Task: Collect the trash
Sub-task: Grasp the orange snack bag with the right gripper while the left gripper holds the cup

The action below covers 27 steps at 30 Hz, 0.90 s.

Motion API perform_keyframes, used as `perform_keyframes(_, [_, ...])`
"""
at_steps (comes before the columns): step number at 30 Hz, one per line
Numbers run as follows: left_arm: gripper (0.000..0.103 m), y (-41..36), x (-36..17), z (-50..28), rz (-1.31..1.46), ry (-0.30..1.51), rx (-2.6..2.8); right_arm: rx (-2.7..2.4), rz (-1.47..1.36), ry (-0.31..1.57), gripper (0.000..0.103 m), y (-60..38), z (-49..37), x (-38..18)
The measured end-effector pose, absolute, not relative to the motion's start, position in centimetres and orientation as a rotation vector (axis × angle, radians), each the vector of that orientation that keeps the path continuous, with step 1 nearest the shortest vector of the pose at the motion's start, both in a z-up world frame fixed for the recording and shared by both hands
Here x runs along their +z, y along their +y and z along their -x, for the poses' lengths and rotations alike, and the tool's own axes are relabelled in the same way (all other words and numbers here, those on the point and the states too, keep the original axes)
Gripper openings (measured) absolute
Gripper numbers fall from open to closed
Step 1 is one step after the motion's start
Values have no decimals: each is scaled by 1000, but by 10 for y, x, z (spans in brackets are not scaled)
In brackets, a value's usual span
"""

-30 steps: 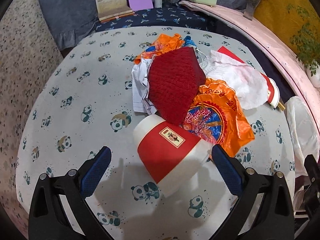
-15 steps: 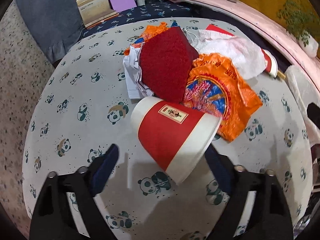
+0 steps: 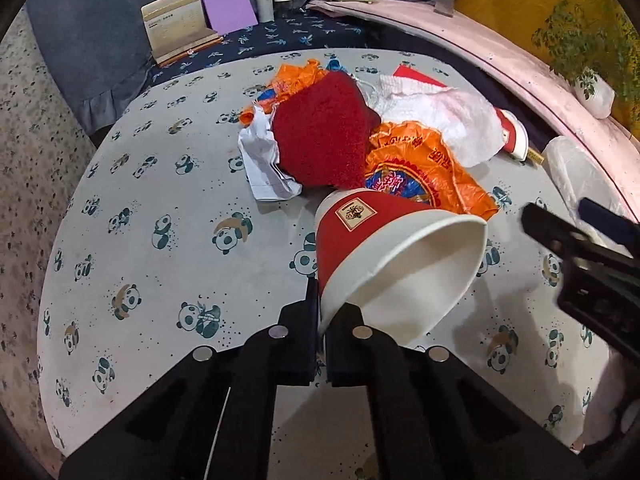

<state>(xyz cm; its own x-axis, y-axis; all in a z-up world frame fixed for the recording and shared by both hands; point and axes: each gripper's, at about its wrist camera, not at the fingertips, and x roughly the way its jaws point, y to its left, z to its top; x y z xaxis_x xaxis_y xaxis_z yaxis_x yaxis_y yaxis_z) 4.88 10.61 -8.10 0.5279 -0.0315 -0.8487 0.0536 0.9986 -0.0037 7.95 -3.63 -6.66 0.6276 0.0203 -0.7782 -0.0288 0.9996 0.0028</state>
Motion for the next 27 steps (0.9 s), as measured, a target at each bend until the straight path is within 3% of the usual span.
perform_keyframes(8, [2, 119, -70, -51, 11, 990, -31, 140, -33, 957, 50, -10, -112, -91])
perform_keyframes(10, [2, 121, -69, -53, 16, 987, -27, 154, -35, 971, 41, -6, -118, -98])
perform_keyframes(12, [2, 122, -68, -53, 19, 985, -25, 185, -61, 1000, 21, -5, -120, -105])
perform_keyframes(13, [2, 122, -67, -53, 20, 983, -25, 196, -76, 1006, 19, -5, -120, -106])
perform_keyframes(20, [2, 115, -58, -50, 20, 962, -41, 220, -104, 942, 10, -19, -88, -78])
perform_keyframes(27, [2, 79, -40, -40, -14, 917, -114, 146, -99, 812, 10, -56, -51, -30])
